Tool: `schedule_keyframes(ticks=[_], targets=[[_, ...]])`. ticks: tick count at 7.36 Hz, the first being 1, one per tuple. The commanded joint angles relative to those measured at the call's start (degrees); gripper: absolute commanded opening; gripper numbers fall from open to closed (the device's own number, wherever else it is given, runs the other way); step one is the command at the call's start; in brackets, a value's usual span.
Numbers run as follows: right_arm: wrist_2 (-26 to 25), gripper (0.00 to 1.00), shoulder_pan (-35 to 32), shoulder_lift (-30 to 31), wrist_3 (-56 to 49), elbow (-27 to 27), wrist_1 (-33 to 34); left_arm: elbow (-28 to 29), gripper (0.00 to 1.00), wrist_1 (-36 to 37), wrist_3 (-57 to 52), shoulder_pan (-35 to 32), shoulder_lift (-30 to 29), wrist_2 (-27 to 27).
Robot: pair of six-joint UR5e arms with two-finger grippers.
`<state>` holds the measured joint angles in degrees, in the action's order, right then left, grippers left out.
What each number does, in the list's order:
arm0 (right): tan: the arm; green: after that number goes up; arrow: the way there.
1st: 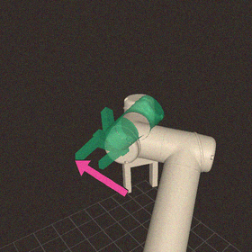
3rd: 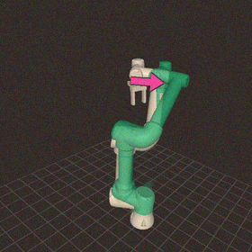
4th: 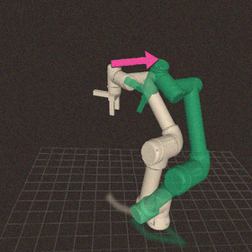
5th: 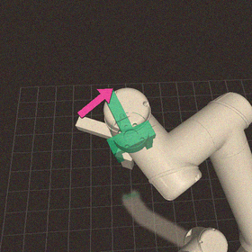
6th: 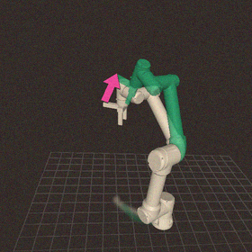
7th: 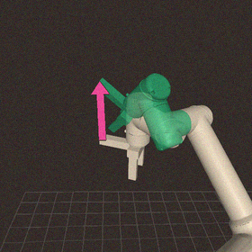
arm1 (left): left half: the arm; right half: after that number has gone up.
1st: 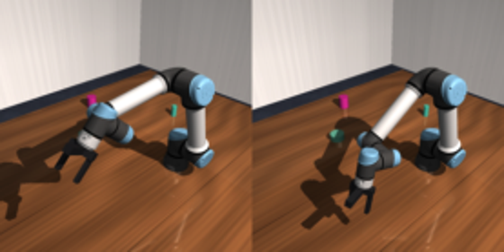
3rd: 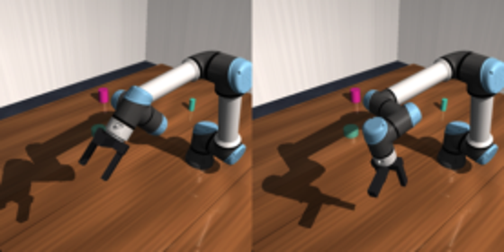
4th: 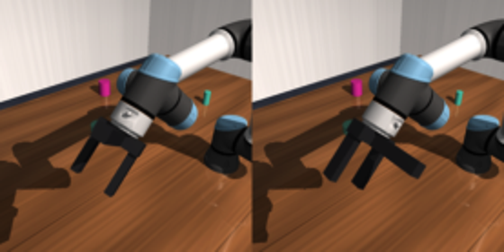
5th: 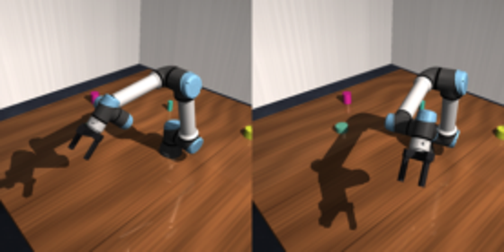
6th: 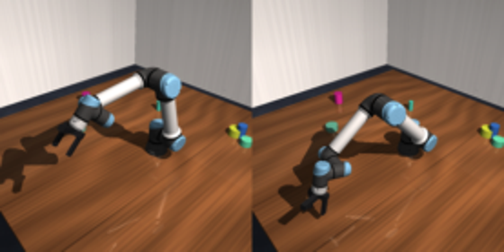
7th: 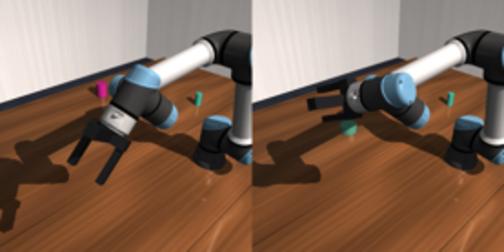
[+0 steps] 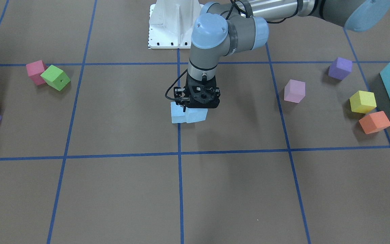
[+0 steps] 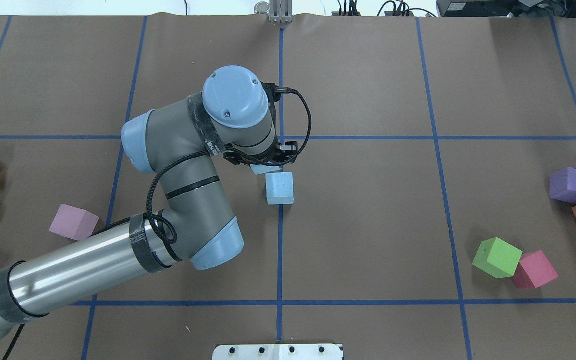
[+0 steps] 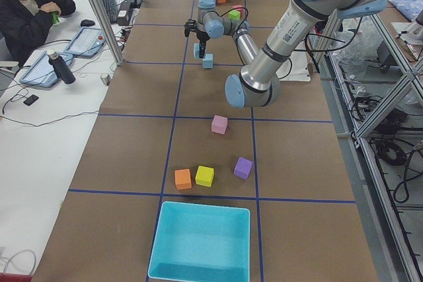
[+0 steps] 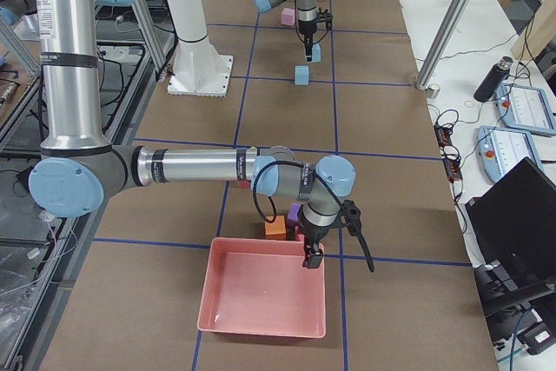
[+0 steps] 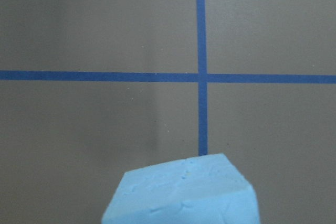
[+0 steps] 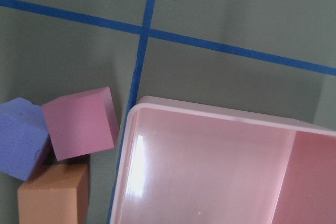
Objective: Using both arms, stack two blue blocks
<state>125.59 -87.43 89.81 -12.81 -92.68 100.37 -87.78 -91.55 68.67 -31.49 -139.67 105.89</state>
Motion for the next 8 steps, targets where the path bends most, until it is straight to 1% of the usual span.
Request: schedule_keyframes(ticks=[1, 3, 5, 6, 8], targets=[[0.1, 1.0, 0.0, 0.5, 0.2, 0.0, 0.0, 1.2, 0.0, 0.2, -0.2, 1.0, -1.0, -0.4], [0.1, 1.0, 0.0, 0.6, 0.2, 0.0, 0.0, 1.3, 0.09, 0.1, -0.2, 2.3, -0.8, -0.4], [0.2, 1.0, 0.0, 0.7, 0.2, 0.0, 0.0, 1.1, 0.14, 0.2, -0.2, 2.4, -0.8, -0.4], [0.2, 1.0, 0.0, 0.7, 0.2, 0.0, 0.0, 1.1, 0.22, 0.2, -0.2, 2.4, -0.6, -0.4], [0.4, 1.0, 0.0, 0.7, 0.2, 0.0, 0.0, 1.0, 0.27, 0.2, -0.2, 2.5, -0.5, -0.4]])
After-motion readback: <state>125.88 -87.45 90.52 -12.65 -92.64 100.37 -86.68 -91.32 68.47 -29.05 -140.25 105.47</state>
